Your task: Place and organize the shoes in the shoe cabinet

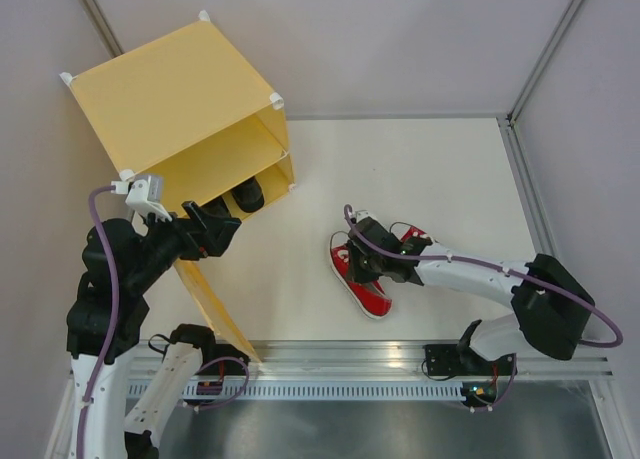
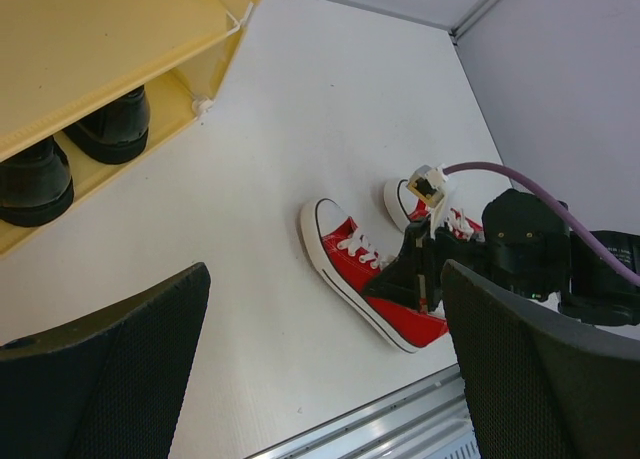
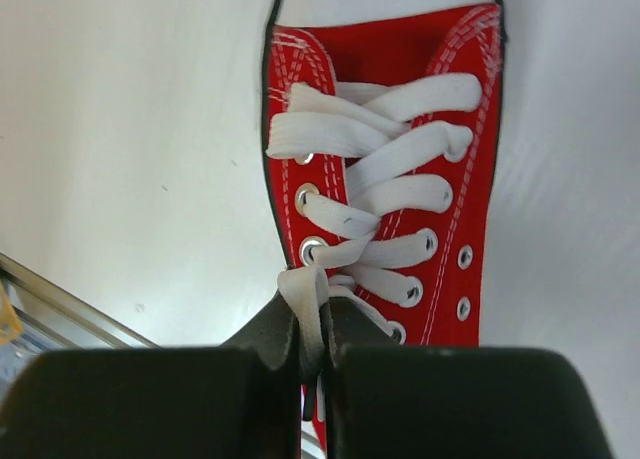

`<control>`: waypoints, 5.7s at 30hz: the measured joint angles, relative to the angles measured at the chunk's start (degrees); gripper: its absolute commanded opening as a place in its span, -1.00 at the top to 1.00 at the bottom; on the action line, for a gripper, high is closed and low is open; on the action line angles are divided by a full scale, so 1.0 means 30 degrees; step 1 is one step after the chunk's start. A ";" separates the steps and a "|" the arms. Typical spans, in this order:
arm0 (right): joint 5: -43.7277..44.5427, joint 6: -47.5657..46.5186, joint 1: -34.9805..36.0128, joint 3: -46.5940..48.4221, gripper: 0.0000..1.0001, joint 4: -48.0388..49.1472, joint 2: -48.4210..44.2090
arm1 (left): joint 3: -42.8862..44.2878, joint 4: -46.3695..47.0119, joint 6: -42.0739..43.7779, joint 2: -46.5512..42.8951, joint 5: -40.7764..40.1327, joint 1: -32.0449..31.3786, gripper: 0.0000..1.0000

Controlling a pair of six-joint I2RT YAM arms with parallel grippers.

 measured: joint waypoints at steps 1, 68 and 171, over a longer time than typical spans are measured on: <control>0.0168 0.0182 0.0182 0.0313 0.99 0.0568 0.0408 | 0.0000 0.0000 0.0051 -0.0007 -0.0007 0.0000 -1.00; 0.2135 -0.4925 0.4189 0.1545 0.99 -0.1698 0.1632 | -0.0029 -0.0066 0.0189 -0.0219 0.0029 0.0000 -0.99; -0.2841 -1.3194 0.2076 1.6385 -0.92 1.0994 1.0630 | 0.0714 -0.1180 0.0182 -0.0860 0.0576 0.0000 -0.90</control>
